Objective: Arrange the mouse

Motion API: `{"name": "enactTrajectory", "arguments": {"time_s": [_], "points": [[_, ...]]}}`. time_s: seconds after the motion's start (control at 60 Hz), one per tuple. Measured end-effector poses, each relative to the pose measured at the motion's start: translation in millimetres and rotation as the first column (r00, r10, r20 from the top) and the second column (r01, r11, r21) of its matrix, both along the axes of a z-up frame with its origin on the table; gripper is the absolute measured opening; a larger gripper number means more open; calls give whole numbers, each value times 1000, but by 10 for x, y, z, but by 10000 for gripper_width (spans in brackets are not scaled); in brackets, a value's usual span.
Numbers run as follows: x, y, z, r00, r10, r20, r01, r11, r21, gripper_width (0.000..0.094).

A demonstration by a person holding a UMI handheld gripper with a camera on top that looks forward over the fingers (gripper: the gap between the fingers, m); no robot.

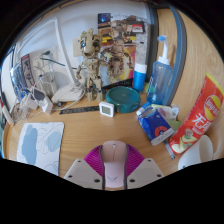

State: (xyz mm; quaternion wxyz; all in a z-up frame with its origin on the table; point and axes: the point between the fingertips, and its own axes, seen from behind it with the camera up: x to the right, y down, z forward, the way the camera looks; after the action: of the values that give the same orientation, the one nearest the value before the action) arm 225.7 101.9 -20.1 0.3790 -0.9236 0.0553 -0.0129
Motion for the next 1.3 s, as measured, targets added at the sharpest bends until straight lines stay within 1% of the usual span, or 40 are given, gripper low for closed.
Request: {"name": "enactTrajectory", "arguments": {"time_s": [0.05,0.117,0.183,0.233,0.283,0.35,0.417,0.467,0.517,0.567,0.633,0.667,0.733,0.8,0.883,0.967,1.0,1.017,1.05,1.083,1.117,1.167,1.267,1.3], "points": [[-28,-12,114,1000,-24,6,24,1000,-1,237],[-59,35,492,998,-59,25,58,997,46,238],[-167,132,1063,996,-87,31,83,988,131,238],[-301,204,1491,996,-89,29,81,979,188,240],[-476,281,1903,996,-80,33,69,965,252,241],[-779,377,2361,998,-49,45,33,948,316,240],[-1152,466,2636,999,-6,44,-9,936,351,241],[-1450,538,2718,999,28,34,-39,932,361,241],[-1732,594,2666,997,65,30,-71,933,353,240],[-2022,635,2486,995,100,30,-104,936,337,239],[-2344,668,2141,990,140,22,-140,951,275,243],[-2478,664,1914,987,161,17,-160,956,246,245],[-2659,636,1450,983,183,11,-183,969,168,244],[-2773,572,1018,981,193,5,-193,976,102,244],[-2824,476,574,979,203,0,-203,978,39,264],[-2825,376,283,979,203,-10,-204,979,-10,263],[-2824,346,195,980,199,-11,-199,980,-22,264],[-2821,333,159,980,197,-11,-197,980,-27,286],[-2809,305,99,981,191,-9,-192,981,-35,283],[-2806,266,53,982,191,-8,-191,981,-43,304],[-2797,287,74,982,189,-6,-189,982,-21,332],[-2793,269,76,982,191,-1,-191,981,-20,372],[-2773,245,51,982,189,-5,-189,981,-50,461],[-2741,233,78,982,189,6,-188,980,-59,563]]}}
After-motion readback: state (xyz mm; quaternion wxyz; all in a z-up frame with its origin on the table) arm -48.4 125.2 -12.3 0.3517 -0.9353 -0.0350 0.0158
